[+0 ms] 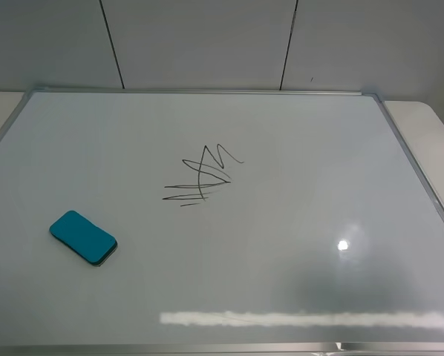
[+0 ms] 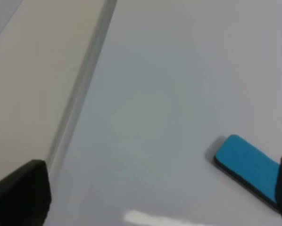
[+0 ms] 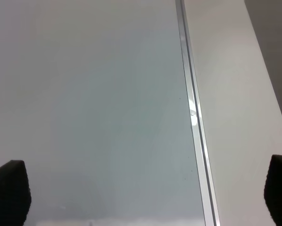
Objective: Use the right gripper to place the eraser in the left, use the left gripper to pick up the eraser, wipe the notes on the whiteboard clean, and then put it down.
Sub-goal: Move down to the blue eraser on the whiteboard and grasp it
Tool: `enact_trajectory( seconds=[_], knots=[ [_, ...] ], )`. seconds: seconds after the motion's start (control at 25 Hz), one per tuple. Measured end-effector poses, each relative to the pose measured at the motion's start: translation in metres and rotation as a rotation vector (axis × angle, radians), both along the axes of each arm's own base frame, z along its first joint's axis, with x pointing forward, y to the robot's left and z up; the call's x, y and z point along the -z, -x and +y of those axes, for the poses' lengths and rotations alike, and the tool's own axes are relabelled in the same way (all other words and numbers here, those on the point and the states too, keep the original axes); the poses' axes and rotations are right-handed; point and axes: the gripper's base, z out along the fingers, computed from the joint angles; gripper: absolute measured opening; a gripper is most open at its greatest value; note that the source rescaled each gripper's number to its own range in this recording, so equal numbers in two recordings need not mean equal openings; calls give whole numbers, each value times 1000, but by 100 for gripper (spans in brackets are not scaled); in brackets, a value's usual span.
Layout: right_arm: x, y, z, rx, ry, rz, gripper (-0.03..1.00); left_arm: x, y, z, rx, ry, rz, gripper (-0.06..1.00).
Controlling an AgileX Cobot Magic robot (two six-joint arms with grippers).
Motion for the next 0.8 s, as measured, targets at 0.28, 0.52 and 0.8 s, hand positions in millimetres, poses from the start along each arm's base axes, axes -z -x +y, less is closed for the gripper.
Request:
enact_trajectory(
  seconds=[0.28, 0.52, 0.8],
  knots=[
    [0, 0, 0, 40, 0, -1, 100, 0, 0, 0, 0, 0, 0, 92],
    [0, 0, 0, 40, 0, -3, 100, 0, 0, 0, 0, 0, 0, 92],
    [0, 0, 0, 40, 0, -3, 100, 0, 0, 0, 0, 0, 0, 92]
  ],
)
